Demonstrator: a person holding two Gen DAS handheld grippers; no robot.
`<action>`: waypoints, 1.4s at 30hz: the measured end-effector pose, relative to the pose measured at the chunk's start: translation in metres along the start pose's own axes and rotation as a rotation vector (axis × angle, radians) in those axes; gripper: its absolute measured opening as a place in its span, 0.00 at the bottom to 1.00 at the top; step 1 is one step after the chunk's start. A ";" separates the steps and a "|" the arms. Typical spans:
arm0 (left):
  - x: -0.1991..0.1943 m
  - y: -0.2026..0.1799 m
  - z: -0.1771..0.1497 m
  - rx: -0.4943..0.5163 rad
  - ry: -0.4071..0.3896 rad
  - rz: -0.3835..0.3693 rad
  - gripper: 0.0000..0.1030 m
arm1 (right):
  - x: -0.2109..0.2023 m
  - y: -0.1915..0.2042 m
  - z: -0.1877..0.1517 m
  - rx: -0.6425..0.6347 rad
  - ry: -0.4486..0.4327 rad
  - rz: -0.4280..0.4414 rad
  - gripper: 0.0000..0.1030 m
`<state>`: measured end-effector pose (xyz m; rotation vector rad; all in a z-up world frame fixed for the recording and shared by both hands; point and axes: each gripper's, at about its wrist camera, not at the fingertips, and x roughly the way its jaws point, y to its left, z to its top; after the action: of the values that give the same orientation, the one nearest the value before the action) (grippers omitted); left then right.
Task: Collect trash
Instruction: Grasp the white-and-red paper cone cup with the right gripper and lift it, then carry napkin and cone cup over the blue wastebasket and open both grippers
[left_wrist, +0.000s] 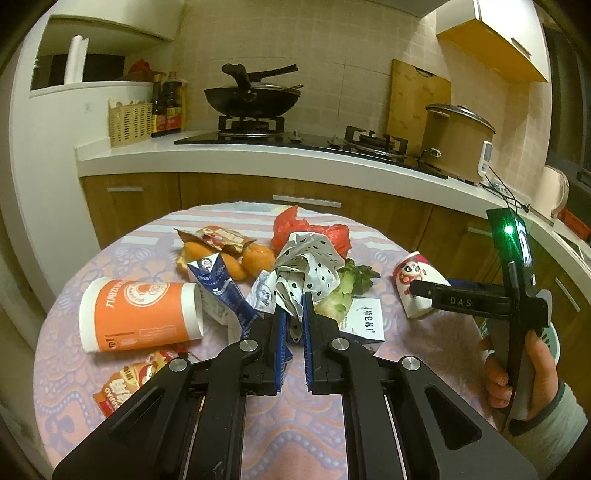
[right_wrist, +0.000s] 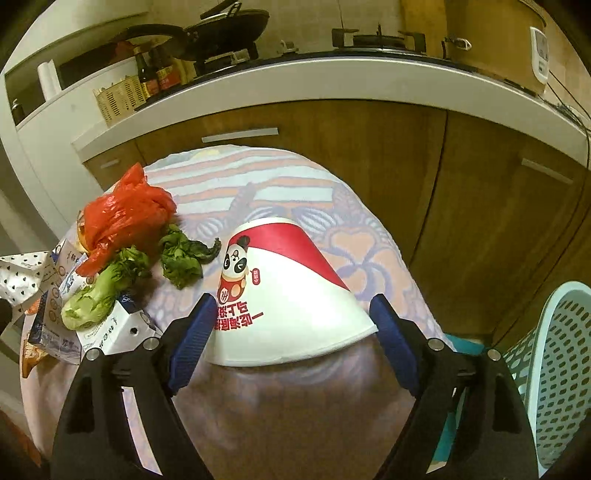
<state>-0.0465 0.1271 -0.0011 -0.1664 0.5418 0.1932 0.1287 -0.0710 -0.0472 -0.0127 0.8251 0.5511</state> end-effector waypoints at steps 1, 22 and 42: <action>0.000 -0.001 0.000 0.000 0.002 -0.002 0.06 | -0.001 0.001 0.000 -0.003 -0.004 -0.003 0.75; -0.007 -0.001 -0.002 -0.013 -0.007 -0.011 0.06 | 0.001 0.061 0.020 -0.072 -0.016 0.055 0.41; -0.011 -0.108 0.027 0.090 -0.046 -0.236 0.06 | -0.136 -0.030 -0.008 0.033 -0.242 -0.043 0.29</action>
<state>-0.0174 0.0263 0.0389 -0.1371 0.4794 -0.0569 0.0628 -0.1615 0.0366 0.0657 0.5964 0.4876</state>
